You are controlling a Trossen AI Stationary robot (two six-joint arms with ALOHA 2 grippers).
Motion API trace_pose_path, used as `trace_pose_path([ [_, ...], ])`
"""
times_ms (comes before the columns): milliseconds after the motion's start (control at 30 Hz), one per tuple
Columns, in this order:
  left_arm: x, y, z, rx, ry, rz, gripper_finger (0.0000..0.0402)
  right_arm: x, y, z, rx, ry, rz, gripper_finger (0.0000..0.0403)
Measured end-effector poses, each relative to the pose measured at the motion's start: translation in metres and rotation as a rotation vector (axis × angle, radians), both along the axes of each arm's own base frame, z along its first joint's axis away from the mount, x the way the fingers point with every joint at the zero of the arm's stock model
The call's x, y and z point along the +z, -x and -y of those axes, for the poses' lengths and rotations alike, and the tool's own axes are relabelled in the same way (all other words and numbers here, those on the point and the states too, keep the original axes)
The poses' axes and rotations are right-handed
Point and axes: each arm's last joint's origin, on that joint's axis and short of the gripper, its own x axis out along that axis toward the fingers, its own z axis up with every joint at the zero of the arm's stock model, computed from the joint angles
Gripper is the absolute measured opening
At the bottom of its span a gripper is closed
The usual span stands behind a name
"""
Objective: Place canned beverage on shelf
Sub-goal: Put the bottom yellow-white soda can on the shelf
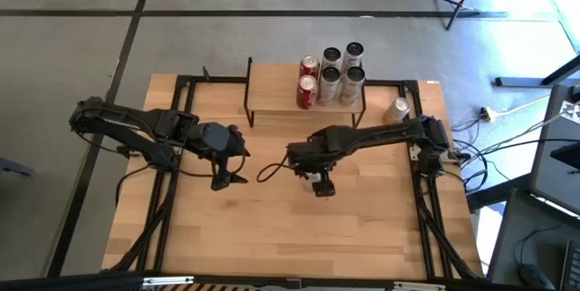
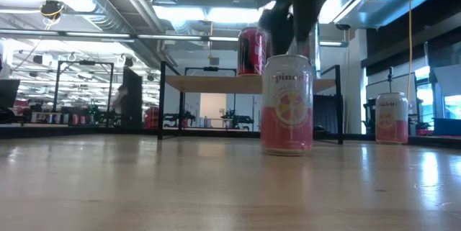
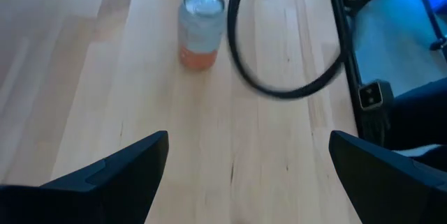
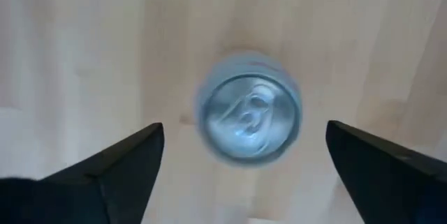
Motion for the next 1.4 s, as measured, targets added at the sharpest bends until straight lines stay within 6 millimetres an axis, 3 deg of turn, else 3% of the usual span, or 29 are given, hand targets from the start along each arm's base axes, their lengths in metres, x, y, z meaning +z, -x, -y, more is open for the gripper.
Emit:
trace_pose_path([
  [167, -0.009, -0.023, 0.007, 0.012, -0.016, 0.033, 0.0383, 0.05, 0.036, -0.014, -0.033, -0.044, 0.13, 0.0361],
  [367, -0.024, -0.065, 0.013, 0.054, 0.025, 0.137, 0.0383, 0.078, 0.084, -0.036, -0.068, 0.076, 0.297, 0.0355],
  [633, -0.057, -0.117, 0.001, 0.261, 0.189, 0.094, 0.0382, 0.074, 0.152, -0.046, -0.088, 0.155, 0.367, 0.0355],
  [933, -0.036, -0.159, 0.008, 0.31, 0.156, 0.177, 0.0382, 0.067, 0.21, -0.038, -0.089, 0.109, 0.519, 0.0355],
  [1400, -0.009, -0.168, 0.016, 0.39, 0.12, 0.285, 0.0382, 0.076, 0.248, -0.019, -0.055, 0.059, 0.616, 0.0356],
])
